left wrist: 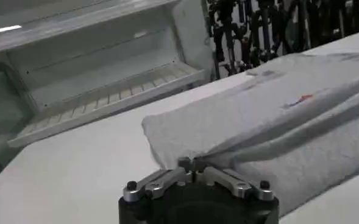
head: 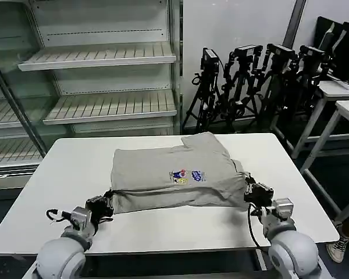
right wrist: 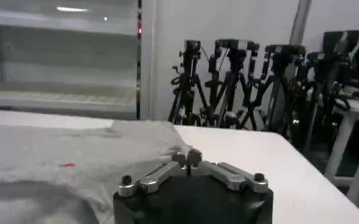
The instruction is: Fold and organize the clothes.
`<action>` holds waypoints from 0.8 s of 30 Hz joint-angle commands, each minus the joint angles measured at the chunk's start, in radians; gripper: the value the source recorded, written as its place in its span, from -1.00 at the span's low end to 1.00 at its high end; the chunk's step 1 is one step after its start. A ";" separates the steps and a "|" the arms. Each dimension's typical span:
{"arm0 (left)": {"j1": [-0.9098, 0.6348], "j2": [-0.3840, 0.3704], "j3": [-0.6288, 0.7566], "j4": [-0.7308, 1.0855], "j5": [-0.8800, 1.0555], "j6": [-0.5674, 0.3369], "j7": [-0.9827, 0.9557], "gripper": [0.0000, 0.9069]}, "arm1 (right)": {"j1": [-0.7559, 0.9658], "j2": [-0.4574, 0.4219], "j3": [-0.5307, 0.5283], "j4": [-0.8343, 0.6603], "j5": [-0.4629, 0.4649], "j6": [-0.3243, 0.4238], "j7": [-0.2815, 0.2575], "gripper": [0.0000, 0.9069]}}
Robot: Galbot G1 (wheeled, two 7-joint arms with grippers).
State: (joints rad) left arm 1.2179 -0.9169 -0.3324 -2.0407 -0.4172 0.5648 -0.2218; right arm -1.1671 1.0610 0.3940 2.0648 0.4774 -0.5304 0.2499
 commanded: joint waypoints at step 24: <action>0.078 -0.052 -0.029 -0.020 -0.031 -0.008 -0.022 1.00 | -0.015 0.063 -0.030 -0.092 -0.079 0.048 -0.015 1.00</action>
State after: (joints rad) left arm 1.1857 -0.9523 -0.3139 -1.9870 -0.4142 0.5537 -0.2413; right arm -1.0734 1.1172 0.3166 1.8943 0.4222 -0.5268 0.2380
